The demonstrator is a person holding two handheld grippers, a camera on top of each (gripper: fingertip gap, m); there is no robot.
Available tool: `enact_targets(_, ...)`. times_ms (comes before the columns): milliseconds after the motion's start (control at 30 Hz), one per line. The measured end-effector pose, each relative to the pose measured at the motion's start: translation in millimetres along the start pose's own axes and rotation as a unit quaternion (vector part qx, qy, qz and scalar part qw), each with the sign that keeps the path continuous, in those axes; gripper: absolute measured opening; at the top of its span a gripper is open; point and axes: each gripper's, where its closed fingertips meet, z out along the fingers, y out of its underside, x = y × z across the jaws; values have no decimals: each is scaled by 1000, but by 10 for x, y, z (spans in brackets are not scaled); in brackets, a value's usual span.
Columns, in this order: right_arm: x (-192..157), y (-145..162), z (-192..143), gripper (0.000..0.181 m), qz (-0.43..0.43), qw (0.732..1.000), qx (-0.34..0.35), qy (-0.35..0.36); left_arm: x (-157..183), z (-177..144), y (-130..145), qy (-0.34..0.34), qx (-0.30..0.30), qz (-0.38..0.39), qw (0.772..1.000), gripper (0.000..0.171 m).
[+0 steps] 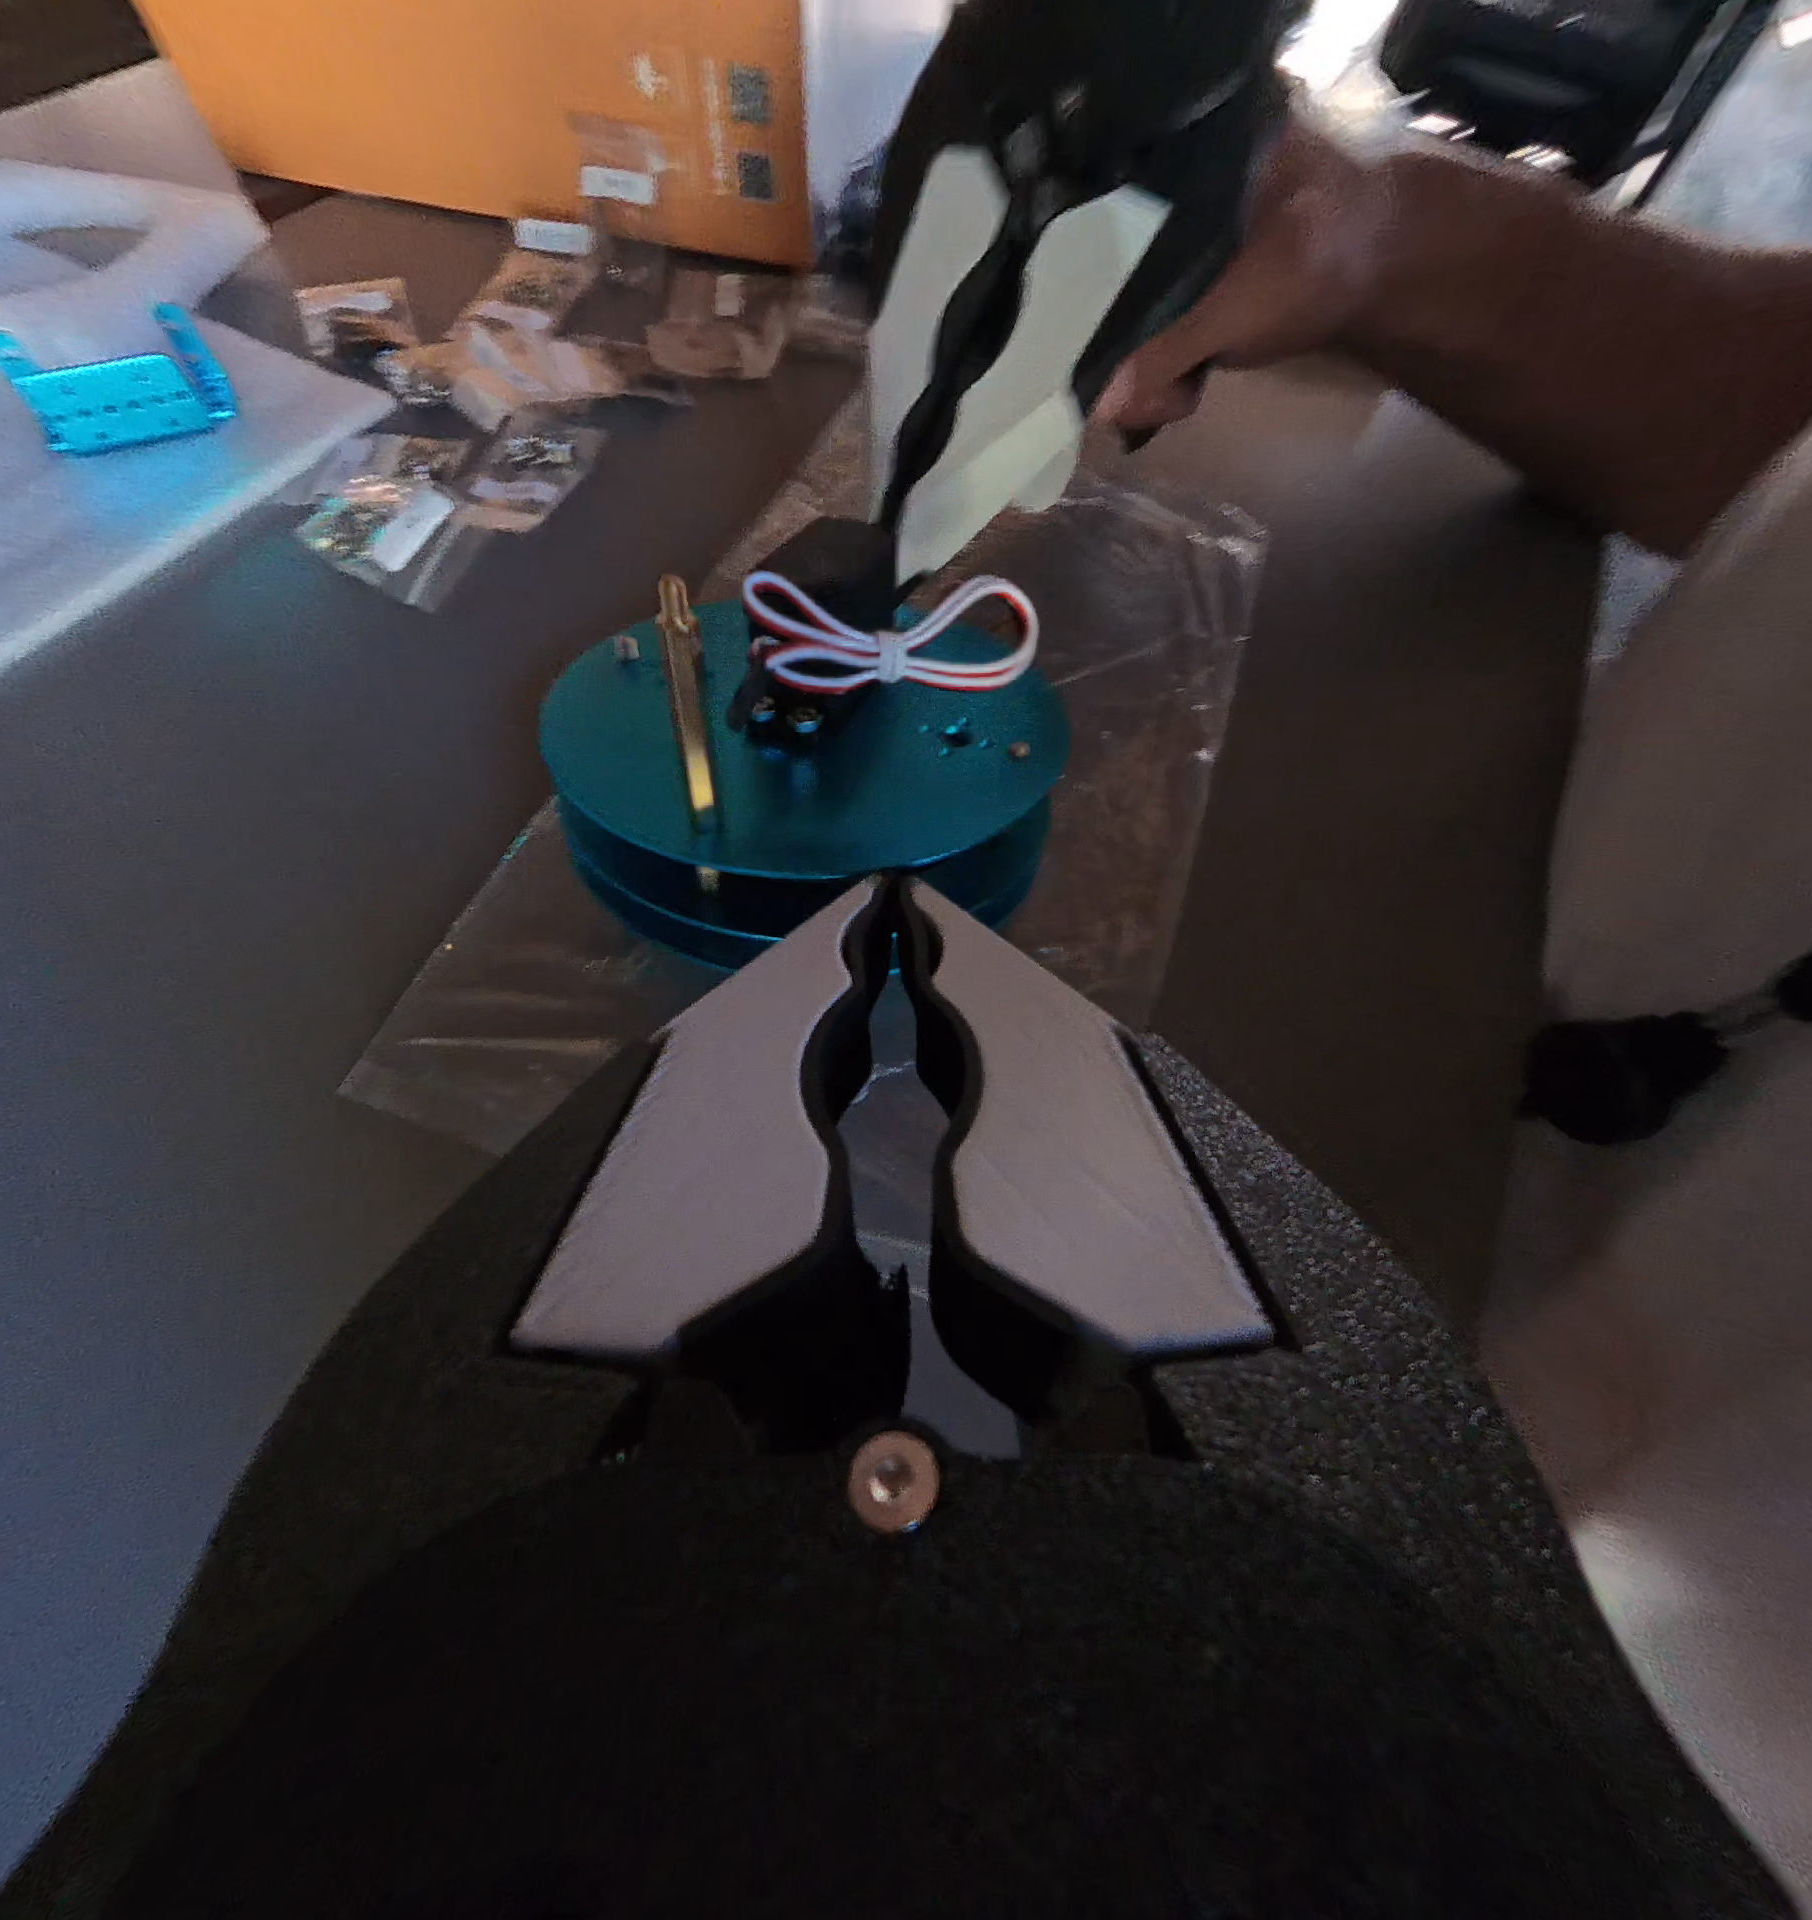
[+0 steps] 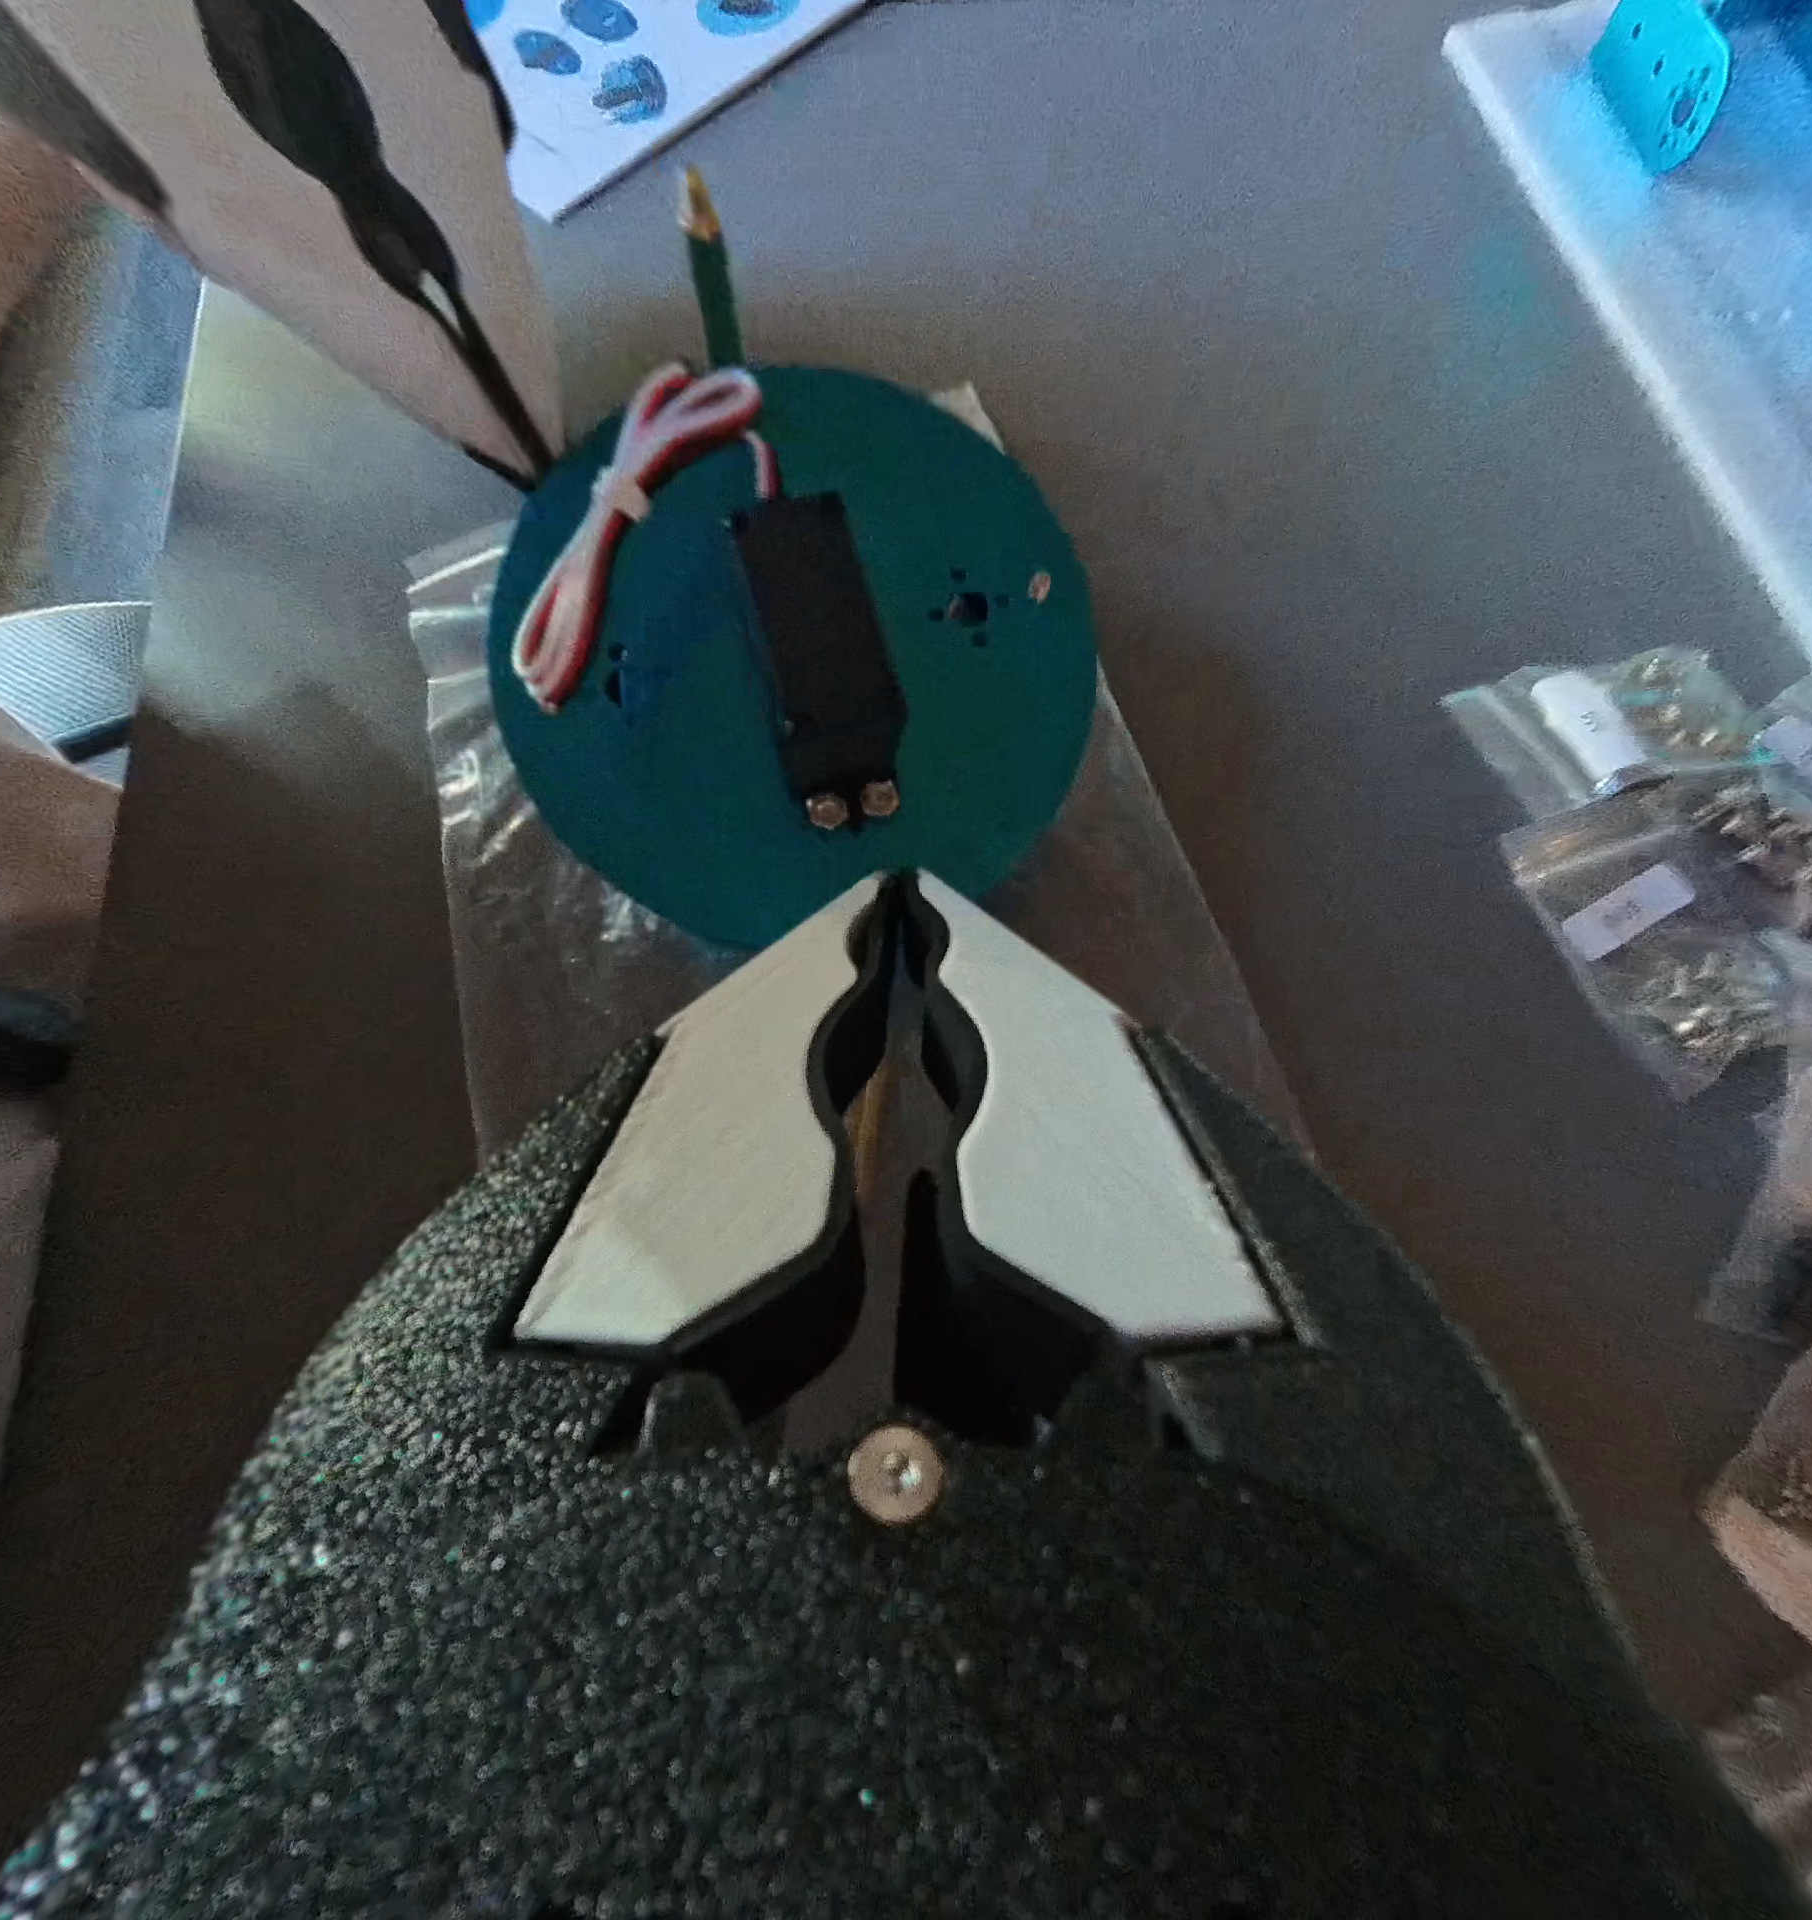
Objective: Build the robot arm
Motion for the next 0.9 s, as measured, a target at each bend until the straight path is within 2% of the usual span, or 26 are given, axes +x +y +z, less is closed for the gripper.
enact_targets(67, -46, -430, -256, 0, -60, 995, 73, 39, -23, 31, 30, -15, -9, 1, 1000, 0)
enact_targets(133, 41, -590, -443, 0, -61, 993, 72, 69, 6, 33, 80, -11, -18, -9, 1000, 0)
enact_targets(233, -81, -534, -427, 0, -40, 996, 74, 33, 22, 31, 192, -28, -45, 8, 999, 0)
enact_targets(300, -362, -428, -299, 0, -76, 995, 71, -6, 36, 32, 225, -38, -57, 19, 997, 0)
enact_targets(400, -584, -233, -15, 4, -113, 993, 46, 3, 62, -60, 154, -40, -54, 22, 998, 0)
enact_targets(467, -594, -196, 103, 1, -89, 995, 45, 10, 56, -102, -4, -46, -22, 21, 998, 0)
enact_targets(533, -607, -280, 106, 0, -61, 996, 71, 1, 126, -4, -105, -28, -1, 20, 999, 0)
enact_targets(567, -604, -306, 97, 0, -57, 996, 75, 0, 105, 67, -76, -35, -12, 31, 999, 0)
enact_targets(633, -578, -161, 188, 0, -65, 997, 33, 5, 40, 189, 64, -48, -46, 41, 997, 0)
enact_targets(767, -601, -98, 247, 0, -76, 997, 21, 14, 41, 245, 118, -51, -45, 43, 997, 0)
enact_targets(900, -613, -203, 194, 0, -84, 996, 28, 23, 3, 217, 64, -69, -40, 51, 995, 0)
